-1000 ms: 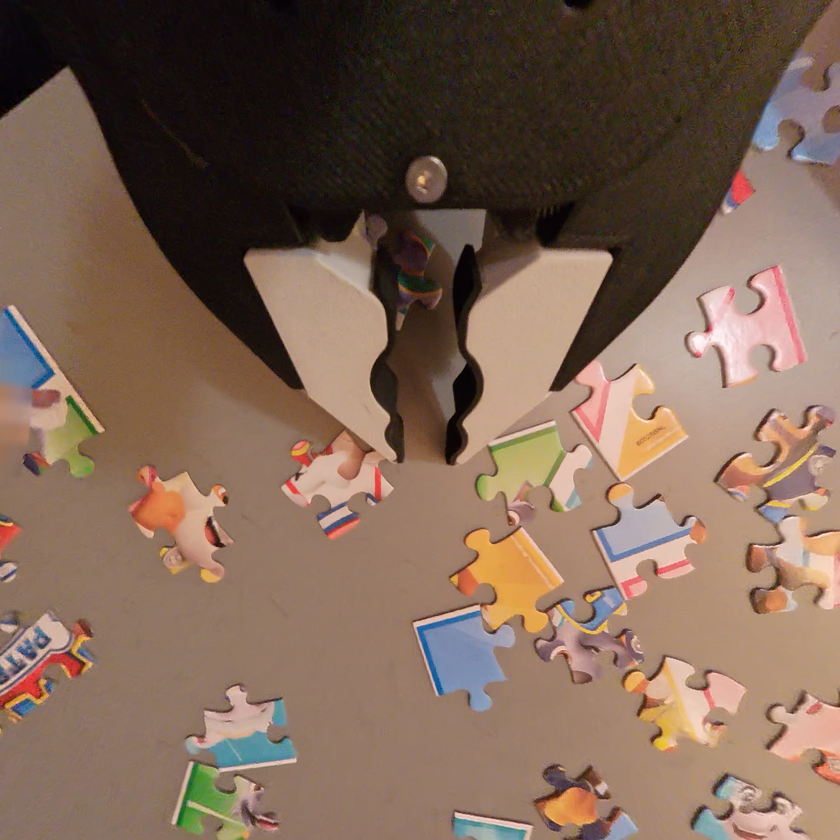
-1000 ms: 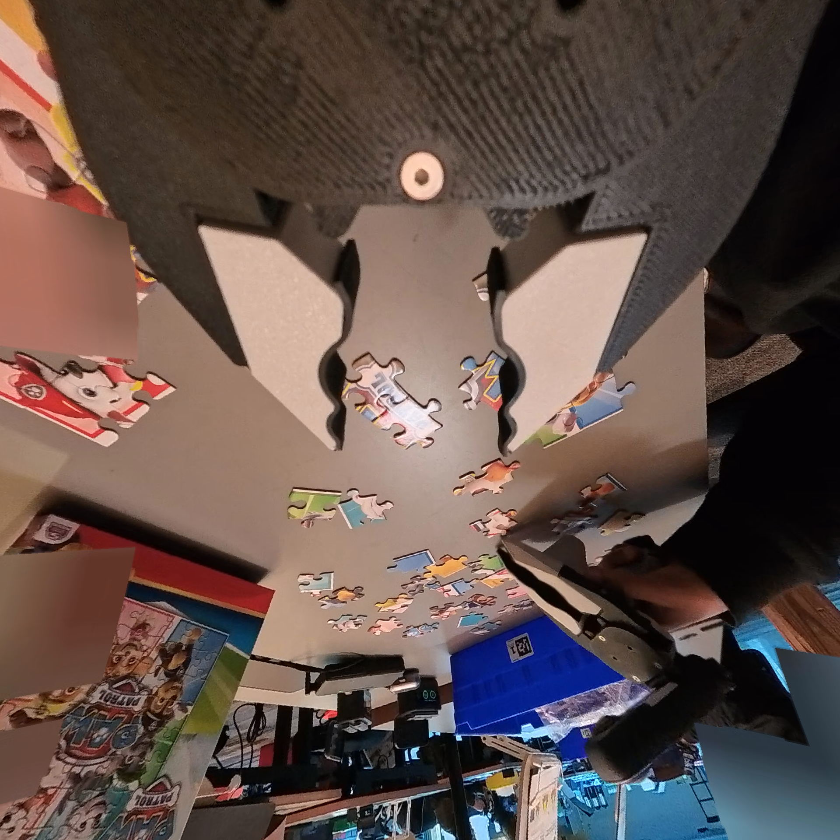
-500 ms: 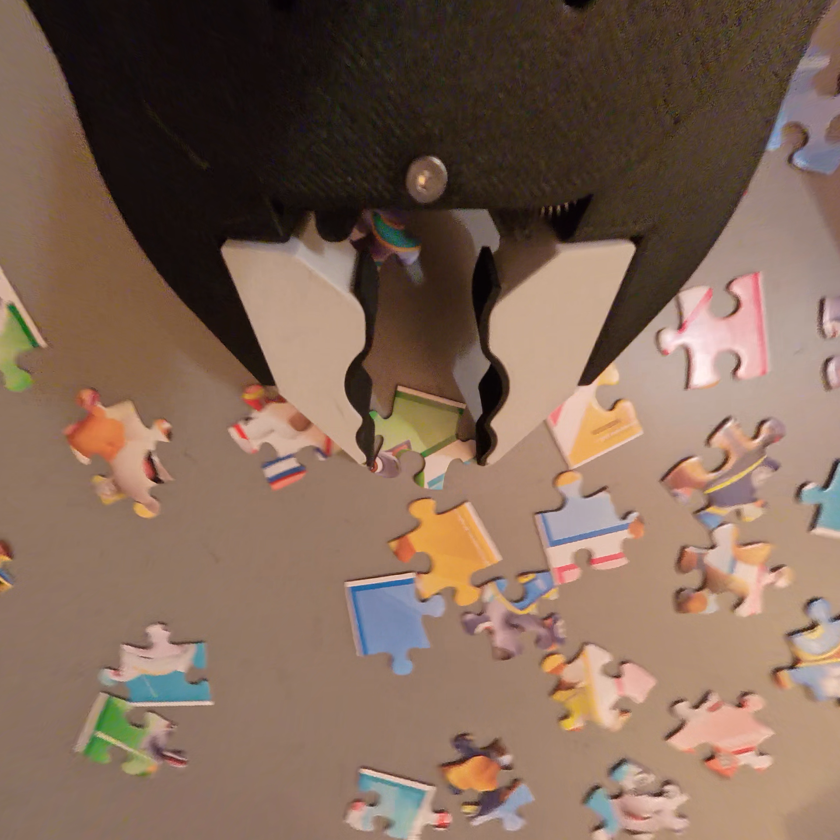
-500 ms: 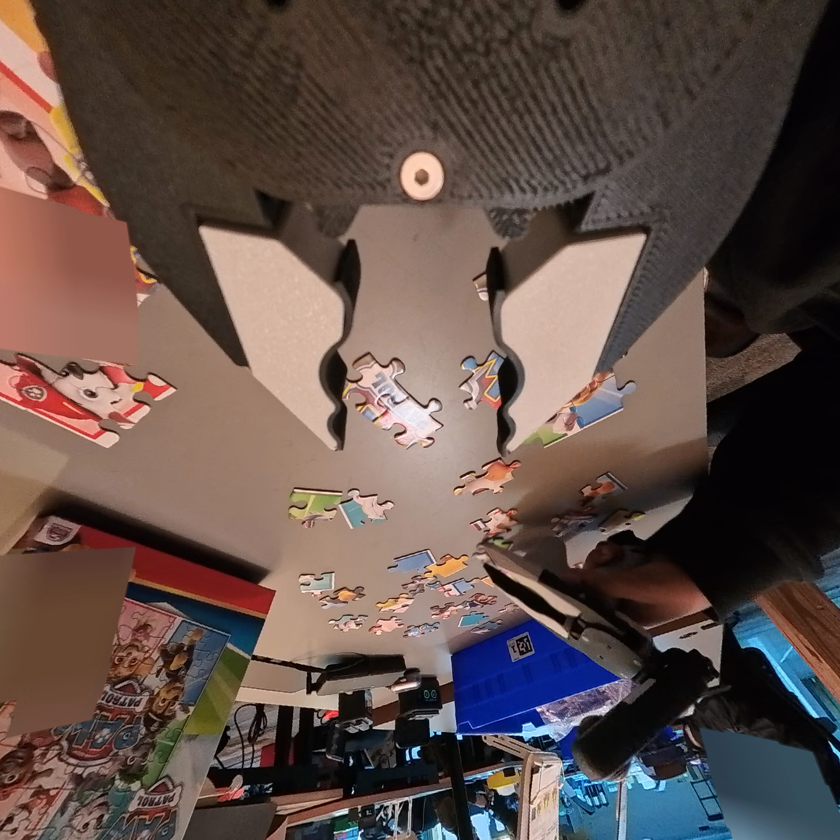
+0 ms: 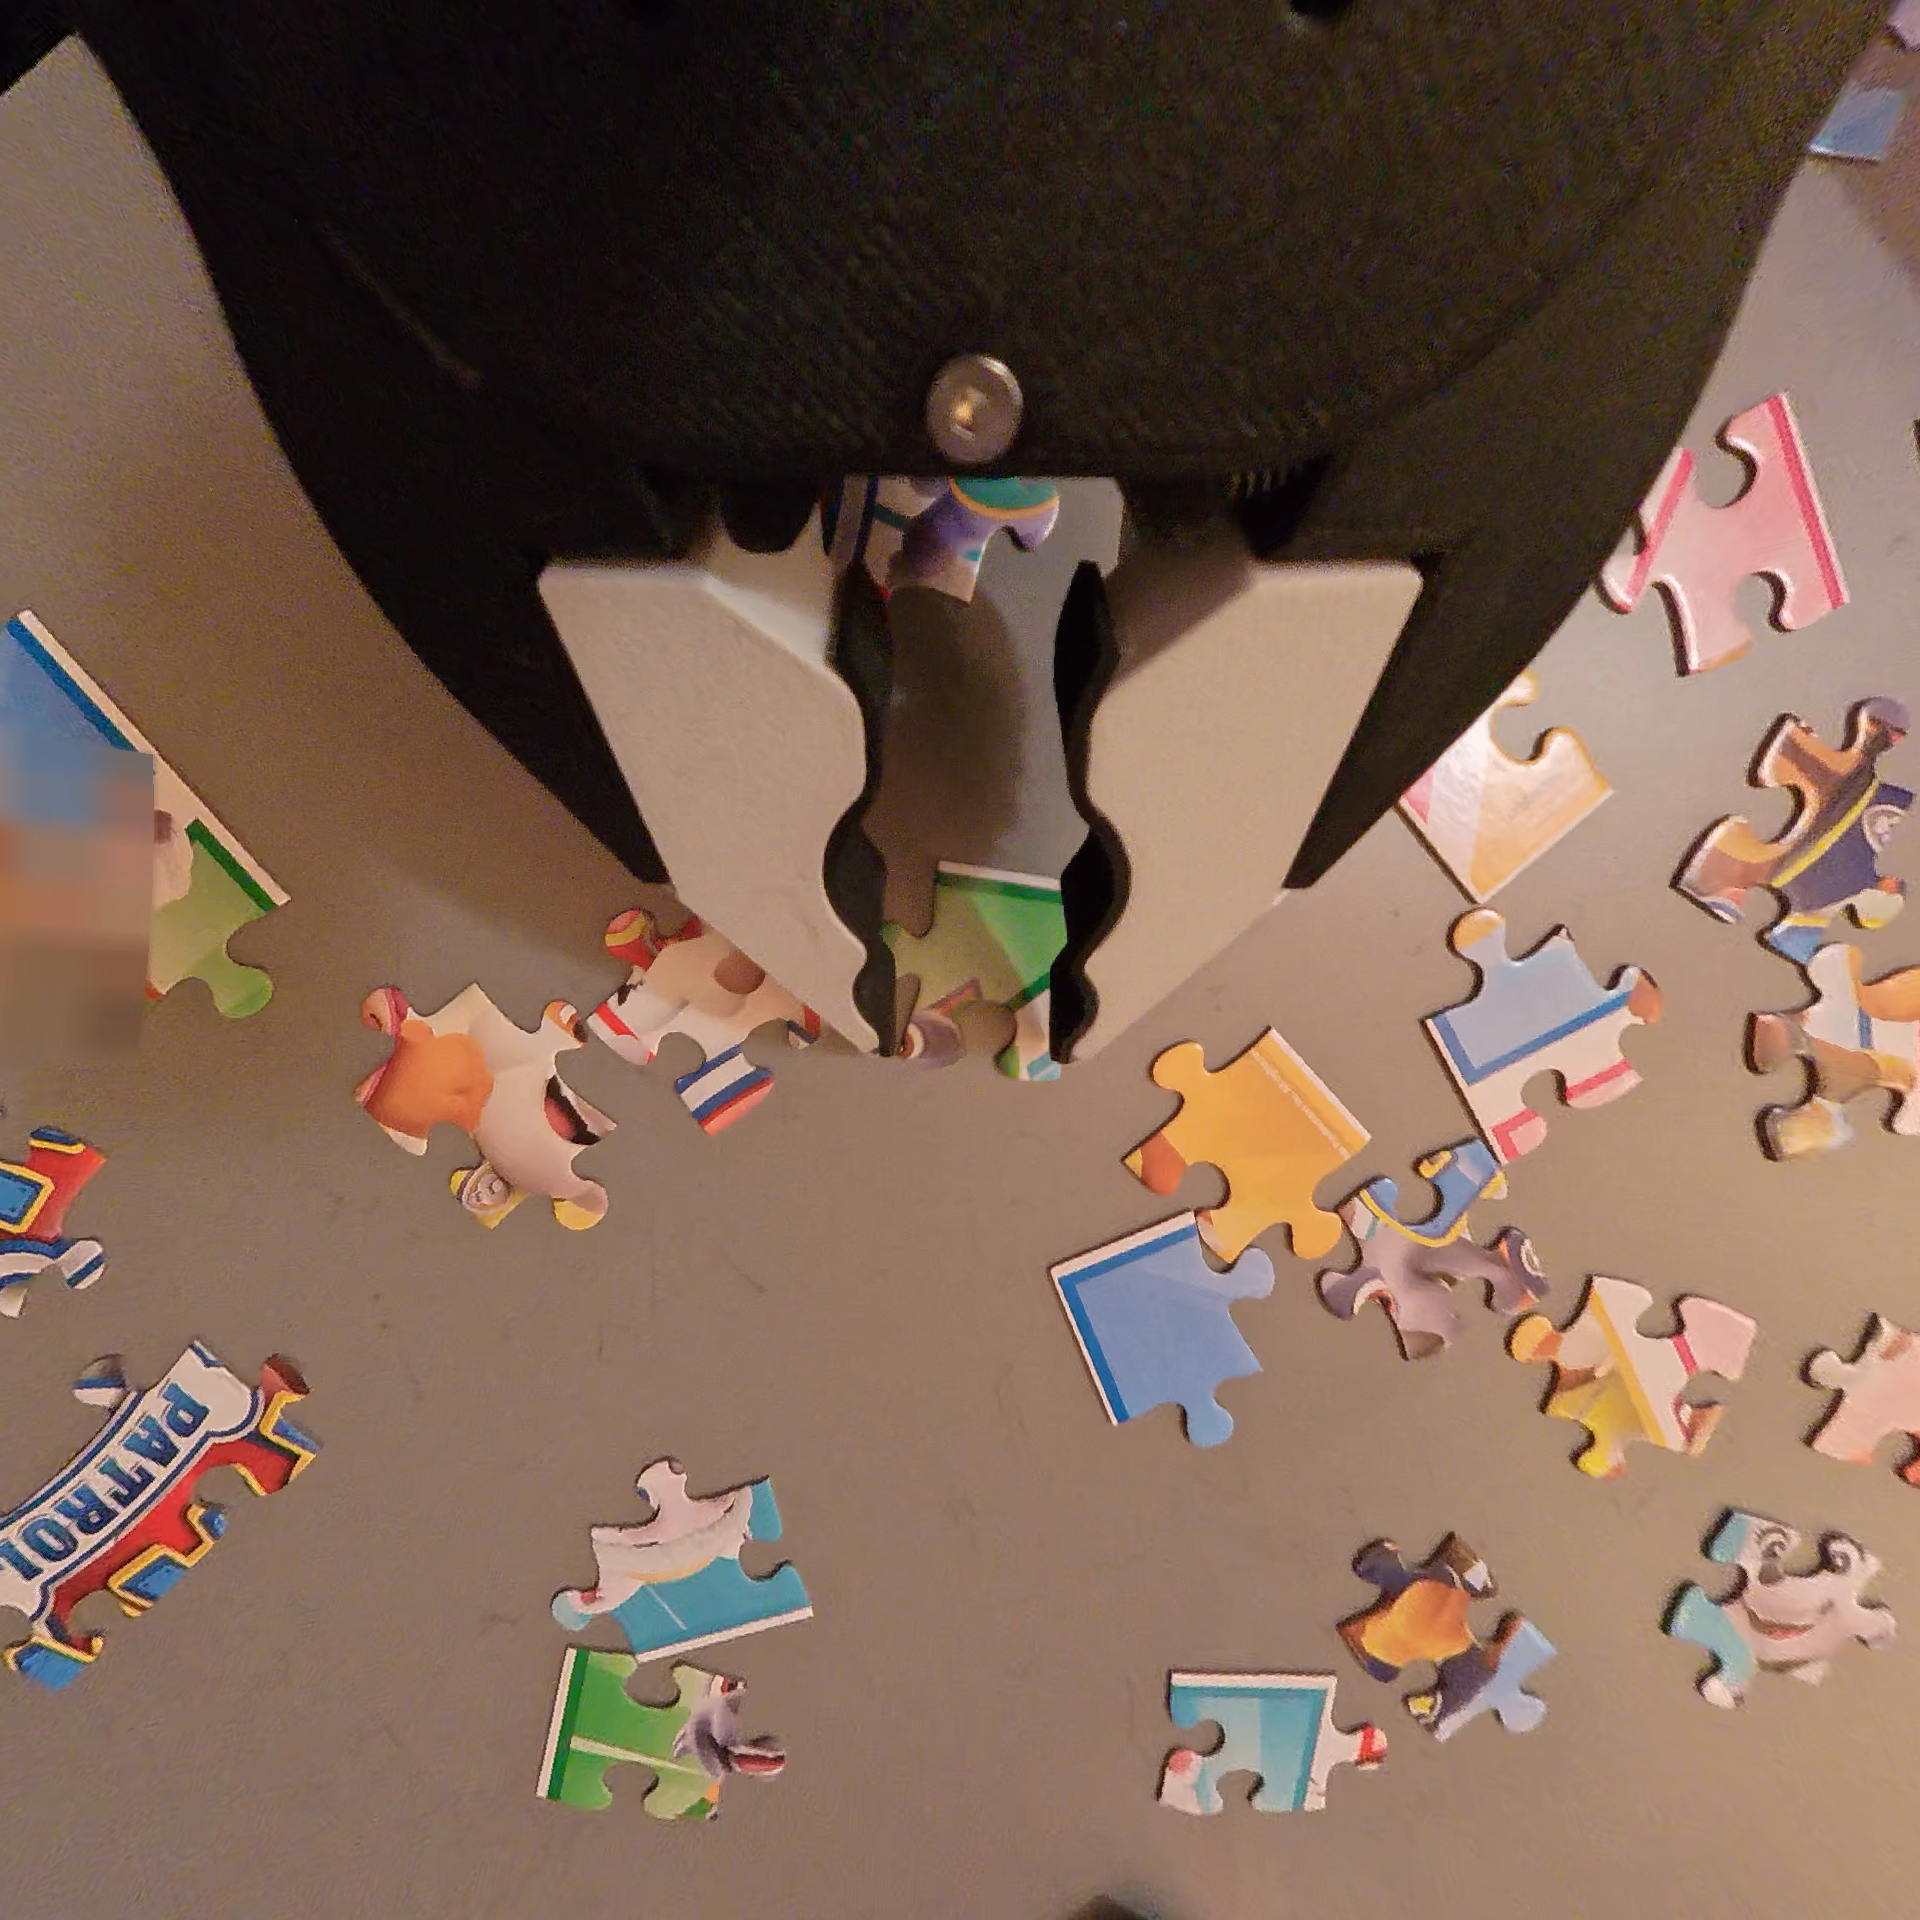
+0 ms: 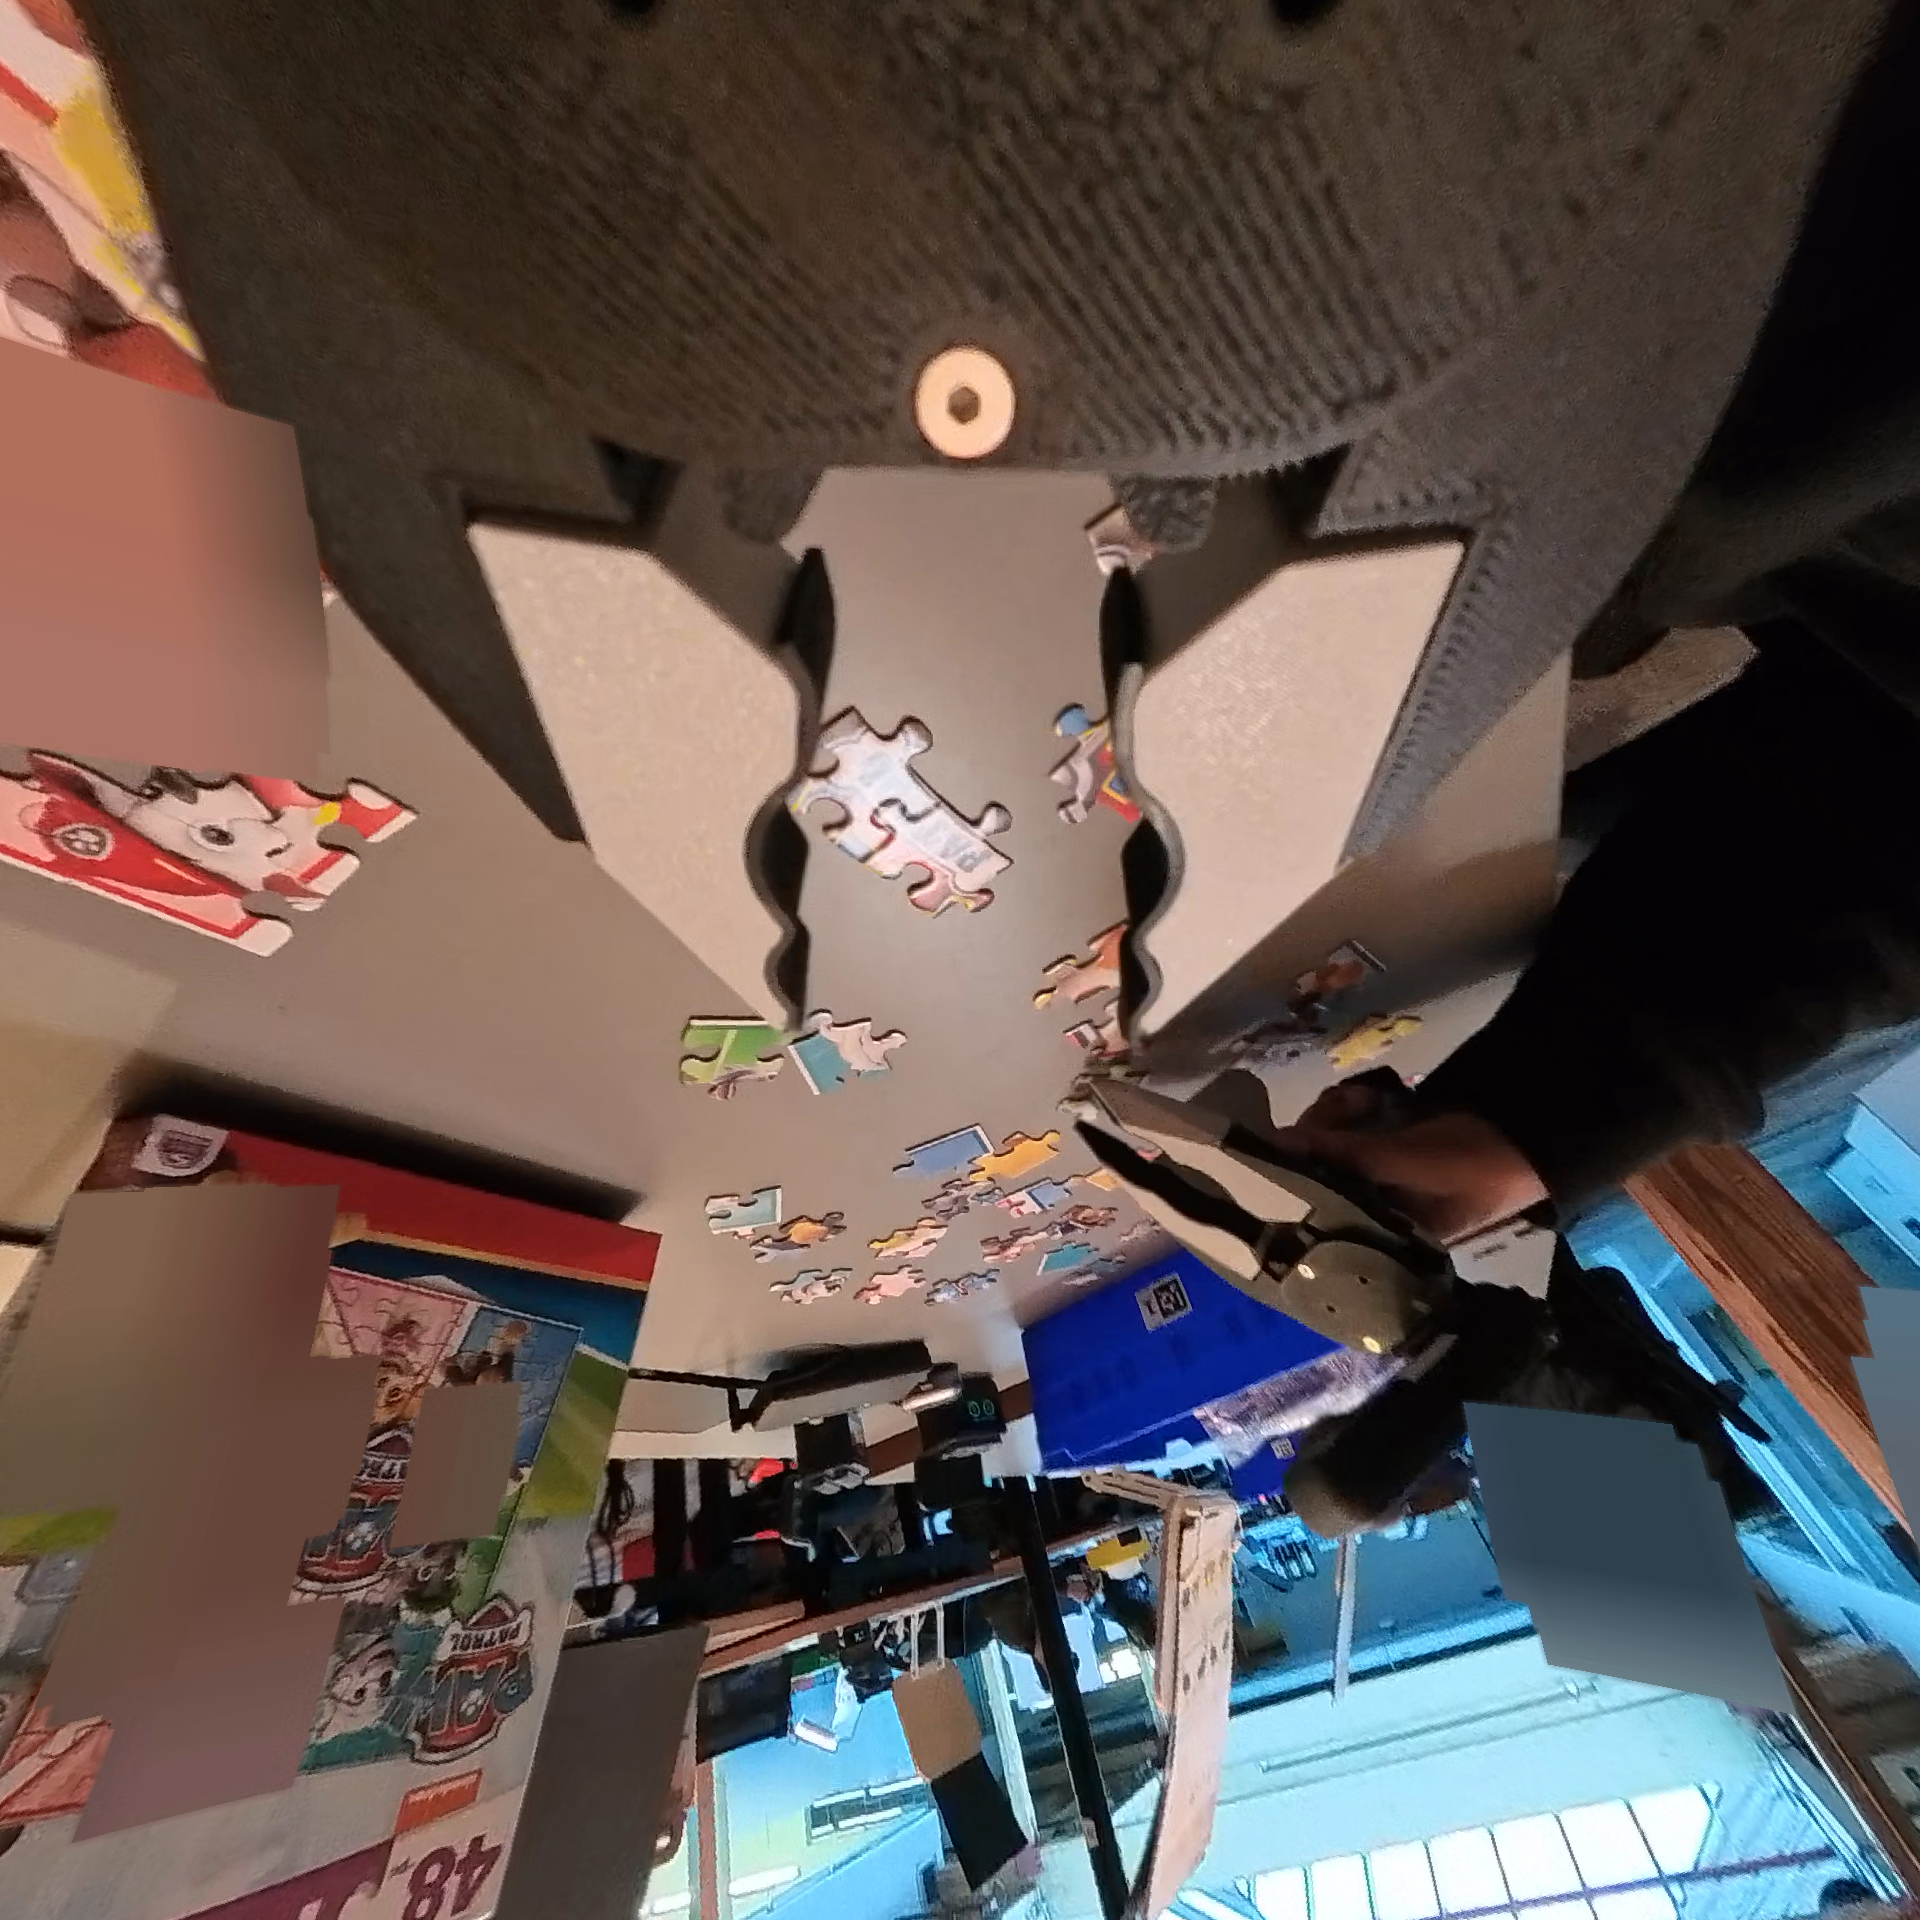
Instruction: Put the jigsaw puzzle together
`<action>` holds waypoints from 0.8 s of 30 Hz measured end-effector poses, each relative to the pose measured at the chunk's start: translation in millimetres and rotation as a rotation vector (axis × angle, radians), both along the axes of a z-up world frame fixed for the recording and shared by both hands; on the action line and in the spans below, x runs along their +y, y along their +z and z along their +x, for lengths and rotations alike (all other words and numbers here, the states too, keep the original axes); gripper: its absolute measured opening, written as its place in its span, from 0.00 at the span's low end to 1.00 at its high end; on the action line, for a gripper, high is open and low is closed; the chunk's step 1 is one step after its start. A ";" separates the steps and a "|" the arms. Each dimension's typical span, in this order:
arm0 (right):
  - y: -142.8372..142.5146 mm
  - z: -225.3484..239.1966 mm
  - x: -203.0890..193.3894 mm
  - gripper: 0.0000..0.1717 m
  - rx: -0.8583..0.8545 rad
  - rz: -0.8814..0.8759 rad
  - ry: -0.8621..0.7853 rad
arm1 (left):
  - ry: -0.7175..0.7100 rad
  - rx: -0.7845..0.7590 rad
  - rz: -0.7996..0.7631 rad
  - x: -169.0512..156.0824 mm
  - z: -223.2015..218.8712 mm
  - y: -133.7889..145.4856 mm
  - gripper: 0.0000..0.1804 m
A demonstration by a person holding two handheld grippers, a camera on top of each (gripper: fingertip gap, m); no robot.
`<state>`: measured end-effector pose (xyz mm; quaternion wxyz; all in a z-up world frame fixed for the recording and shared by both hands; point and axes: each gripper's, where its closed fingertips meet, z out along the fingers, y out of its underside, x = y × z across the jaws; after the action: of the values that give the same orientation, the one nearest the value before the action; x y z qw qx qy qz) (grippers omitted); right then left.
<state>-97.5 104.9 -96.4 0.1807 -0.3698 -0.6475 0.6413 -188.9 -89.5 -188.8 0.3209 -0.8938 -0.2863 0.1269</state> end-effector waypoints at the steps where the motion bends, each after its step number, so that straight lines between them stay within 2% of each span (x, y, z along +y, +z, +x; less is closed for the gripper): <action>1: -0.9 -1.1 -2.5 0.35 0.004 0.024 -0.001 | -0.008 -0.001 0.003 1.4 -0.1 1.7 0.15; 7: 5.3 -12.9 -29.6 0.36 0.028 0.144 0.036 | 0.021 -0.014 -0.041 -7.7 1.2 6.2 0.21; 10: 7.8 -29.9 -49.9 0.42 0.029 0.207 0.081 | 0.075 -0.029 -0.039 -17.2 5.4 5.1 0.26; 11: 2.8 -36.7 -58.1 0.44 0.008 0.245 0.114 | 0.095 -0.029 -0.036 -19.8 5.7 3.9 0.27; 13: -15.0 -52.1 -69.6 0.43 -0.054 0.353 0.173 | 0.122 -0.038 -0.003 -19.2 6.5 0.8 0.28; 17: -47.3 -87.9 -75.2 0.29 -0.114 0.521 0.211 | 0.126 -0.049 0.016 -14.1 9.3 -5.3 0.29; 19: -60.3 -104.2 -73.1 0.27 -0.135 0.587 0.204 | 0.121 -0.034 -0.021 -18.2 11.6 -4.7 0.30; 21: -69.1 -114.0 -74.0 0.27 -0.144 0.633 0.206 | 0.134 -0.018 -0.044 -26.6 12.1 -1.4 0.30; 24: -80.6 -115.0 -82.0 0.27 -0.207 0.632 0.248 | 0.133 -0.055 0.025 -27.0 17.9 3.0 0.29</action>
<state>-212.5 22.9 -177.0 0.1401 -0.2773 -0.8688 0.3856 -171.0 -116.5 -185.8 0.3149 -0.8719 -0.3553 0.1197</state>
